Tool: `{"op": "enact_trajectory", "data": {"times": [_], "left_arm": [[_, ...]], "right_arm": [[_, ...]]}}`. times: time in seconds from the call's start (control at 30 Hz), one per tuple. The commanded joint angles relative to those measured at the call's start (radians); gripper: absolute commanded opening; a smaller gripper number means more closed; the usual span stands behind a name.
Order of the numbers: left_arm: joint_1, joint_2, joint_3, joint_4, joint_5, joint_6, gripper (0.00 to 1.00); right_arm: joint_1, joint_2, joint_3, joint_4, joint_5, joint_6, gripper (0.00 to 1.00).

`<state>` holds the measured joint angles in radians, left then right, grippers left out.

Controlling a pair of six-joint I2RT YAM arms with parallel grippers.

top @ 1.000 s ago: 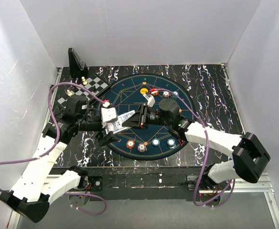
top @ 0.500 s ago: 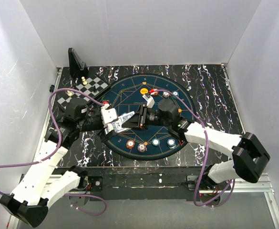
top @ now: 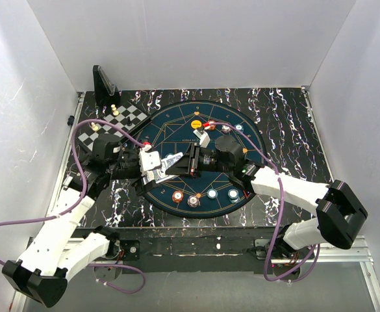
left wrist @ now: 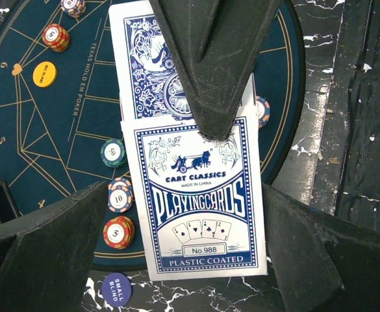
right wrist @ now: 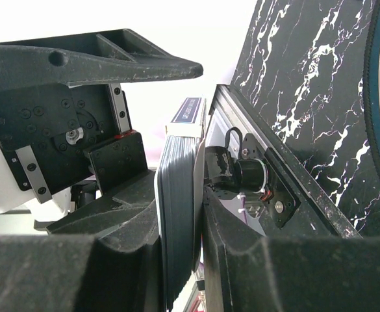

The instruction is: Distribute texas hold em gaming equipment

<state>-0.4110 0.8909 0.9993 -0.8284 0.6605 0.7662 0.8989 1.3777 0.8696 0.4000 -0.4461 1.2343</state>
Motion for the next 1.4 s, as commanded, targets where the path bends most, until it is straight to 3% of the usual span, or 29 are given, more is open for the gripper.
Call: {"op": "enact_trajectory", "data": {"times": [0.0,0.27,0.8,0.9,0.97,1.13,1.37], "left_arm": [[0.012,0.039,-0.002,0.034,0.001,0.022,0.98],[0.015,0.109,0.042,-0.004,0.059,0.051,0.97],[0.015,0.074,0.07,-0.086,0.022,0.091,0.62],[0.015,0.062,0.07,-0.109,0.04,0.082,0.49],[0.015,0.062,0.071,-0.133,0.06,0.07,0.43],[0.015,0.045,0.052,-0.179,0.111,0.027,0.22],[0.015,-0.017,-0.005,-0.15,0.137,-0.05,0.18]], "right_arm": [[0.008,-0.014,0.042,0.086,-0.02,0.021,0.26],[0.012,-0.003,0.065,0.08,-0.017,0.034,0.26],[0.04,-0.002,0.117,-0.122,0.063,0.011,0.27],[0.04,-0.008,0.111,-0.141,0.073,0.004,0.29],[0.04,-0.009,0.111,-0.142,0.07,0.001,0.33],[0.04,-0.014,0.121,-0.159,0.047,-0.031,0.54],[0.04,-0.078,0.108,-0.245,0.047,-0.108,0.68]]}}
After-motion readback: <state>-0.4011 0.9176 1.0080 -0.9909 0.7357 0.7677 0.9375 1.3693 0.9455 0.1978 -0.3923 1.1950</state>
